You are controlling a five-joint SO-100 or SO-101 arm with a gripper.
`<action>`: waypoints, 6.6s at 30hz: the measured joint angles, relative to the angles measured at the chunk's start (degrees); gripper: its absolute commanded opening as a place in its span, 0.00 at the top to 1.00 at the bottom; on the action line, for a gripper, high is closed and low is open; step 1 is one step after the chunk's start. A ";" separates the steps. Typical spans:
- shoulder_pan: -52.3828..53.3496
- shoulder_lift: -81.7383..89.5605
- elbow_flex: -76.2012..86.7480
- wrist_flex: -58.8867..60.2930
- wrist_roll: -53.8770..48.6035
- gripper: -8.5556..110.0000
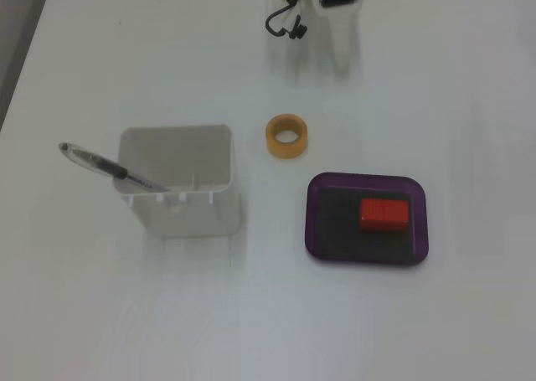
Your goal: Remove the cube from the box.
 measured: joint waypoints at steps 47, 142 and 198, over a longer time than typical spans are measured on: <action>10.37 0.00 -7.12 -6.15 0.00 0.93; -0.79 -129.55 -143.09 20.48 2.90 0.93; -4.75 -103.10 -72.60 -17.49 5.62 0.93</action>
